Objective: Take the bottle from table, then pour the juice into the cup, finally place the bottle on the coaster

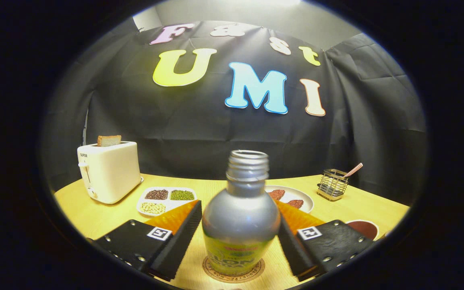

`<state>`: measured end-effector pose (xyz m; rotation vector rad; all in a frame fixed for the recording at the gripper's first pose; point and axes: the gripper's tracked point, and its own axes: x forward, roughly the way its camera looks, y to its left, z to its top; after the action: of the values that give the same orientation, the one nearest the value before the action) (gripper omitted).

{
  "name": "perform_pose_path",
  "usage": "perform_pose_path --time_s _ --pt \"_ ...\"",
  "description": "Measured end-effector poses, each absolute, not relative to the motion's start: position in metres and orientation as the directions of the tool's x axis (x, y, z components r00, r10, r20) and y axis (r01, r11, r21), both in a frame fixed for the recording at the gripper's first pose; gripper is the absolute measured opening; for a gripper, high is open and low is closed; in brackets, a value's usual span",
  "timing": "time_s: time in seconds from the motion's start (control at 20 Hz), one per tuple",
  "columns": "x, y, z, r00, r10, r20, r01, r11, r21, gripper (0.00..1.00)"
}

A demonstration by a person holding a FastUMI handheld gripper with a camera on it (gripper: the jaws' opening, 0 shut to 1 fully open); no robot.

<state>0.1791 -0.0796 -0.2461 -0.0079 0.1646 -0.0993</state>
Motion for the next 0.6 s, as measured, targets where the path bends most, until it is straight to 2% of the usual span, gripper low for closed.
perform_pose_path --time_s 0.05,0.35,0.45,0.6 --pt "0.175 -0.08 -0.232 0.986 -0.093 -0.137 0.093 0.996 -0.01 0.98" --pt "0.131 -0.076 -0.109 0.997 -0.029 0.065 0.03 0.999 -0.021 0.98" --pt "0.115 -0.057 -0.073 0.994 0.076 0.084 -0.072 0.996 -0.049 0.97" --pt "0.091 -0.058 -0.032 0.993 0.103 0.063 -0.098 0.992 -0.081 0.97"
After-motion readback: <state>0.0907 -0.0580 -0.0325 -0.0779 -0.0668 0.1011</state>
